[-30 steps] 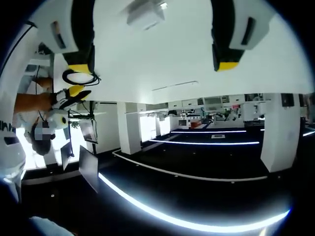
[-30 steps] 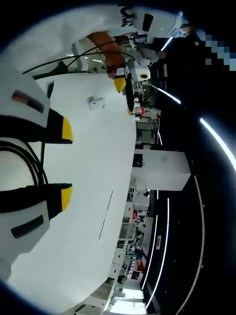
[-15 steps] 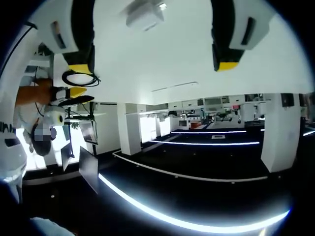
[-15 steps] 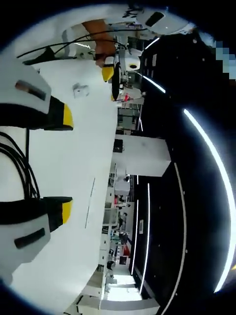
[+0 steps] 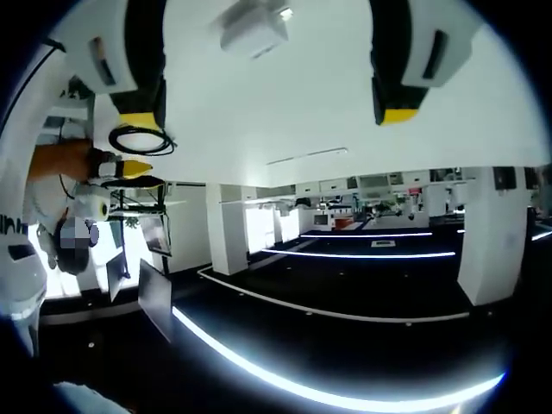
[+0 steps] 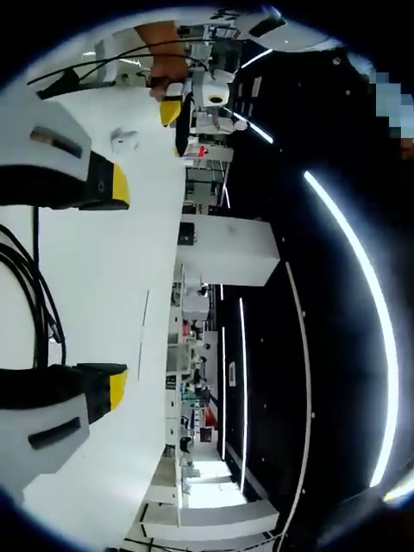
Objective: Plug the desk Type‑C cable into the charger adapter.
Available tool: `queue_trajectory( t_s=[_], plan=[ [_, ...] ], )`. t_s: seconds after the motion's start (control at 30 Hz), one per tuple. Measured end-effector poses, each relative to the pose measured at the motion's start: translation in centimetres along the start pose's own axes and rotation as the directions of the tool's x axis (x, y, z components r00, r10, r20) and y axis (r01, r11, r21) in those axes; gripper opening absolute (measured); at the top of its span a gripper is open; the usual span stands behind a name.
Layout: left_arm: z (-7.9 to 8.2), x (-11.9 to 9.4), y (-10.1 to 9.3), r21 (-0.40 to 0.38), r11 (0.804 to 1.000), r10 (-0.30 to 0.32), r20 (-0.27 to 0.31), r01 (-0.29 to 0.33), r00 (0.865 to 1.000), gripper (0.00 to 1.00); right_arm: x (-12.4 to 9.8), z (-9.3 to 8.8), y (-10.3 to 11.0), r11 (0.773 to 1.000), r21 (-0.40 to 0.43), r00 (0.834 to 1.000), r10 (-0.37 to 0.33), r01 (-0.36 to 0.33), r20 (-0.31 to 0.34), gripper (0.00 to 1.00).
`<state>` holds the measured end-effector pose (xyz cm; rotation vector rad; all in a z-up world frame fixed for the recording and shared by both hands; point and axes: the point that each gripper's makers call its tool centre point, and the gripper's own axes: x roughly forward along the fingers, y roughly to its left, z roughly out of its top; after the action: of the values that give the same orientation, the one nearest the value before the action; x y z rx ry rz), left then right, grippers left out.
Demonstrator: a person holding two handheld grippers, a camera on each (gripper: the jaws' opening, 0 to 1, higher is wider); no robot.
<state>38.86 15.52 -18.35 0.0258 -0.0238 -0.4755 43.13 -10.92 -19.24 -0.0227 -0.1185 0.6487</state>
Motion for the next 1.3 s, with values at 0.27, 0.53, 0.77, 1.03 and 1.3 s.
queue_trajectory(
  t_s=[0.27, 0.53, 0.77, 1.03, 1.3],
  plan=[
    [-0.14, 0.08, -0.18, -0.003, 1.000, -0.005, -0.002, 0.005, 1.000, 1.00, -0.12, -0.30, -0.54, 0.999, 0.001, 0.999, -0.035, 0.035, 0.000, 0.92],
    [-0.22, 0.06, -0.14, -0.003, 1.000, -0.004, -0.003, 0.004, 1.000, 1.00, -0.22, -0.46, -0.67, 0.999, 0.011, 0.999, -0.051, 0.050, 0.007, 0.99],
    [-0.24, 0.04, -0.15, -0.006, 1.000, -0.006, -0.001, 0.006, 1.000, 1.00, -0.46, -0.26, -0.86, 0.998, 0.008, 0.998, -0.063, 0.063, 0.020, 1.00],
    [-0.31, 0.05, -0.16, -0.007, 1.000, -0.008, -0.002, 0.008, 1.000, 1.00, -0.47, -0.57, -0.79, 0.998, 0.009, 0.998, -0.057, 0.057, 0.011, 1.00],
    [-0.42, 0.07, -0.14, -0.009, 1.000, -0.010, -0.006, 0.010, 1.000, 1.00, -0.44, -0.79, -0.76, 0.999, 0.015, 0.999, -0.052, 0.052, 0.002, 1.00]
  ],
)
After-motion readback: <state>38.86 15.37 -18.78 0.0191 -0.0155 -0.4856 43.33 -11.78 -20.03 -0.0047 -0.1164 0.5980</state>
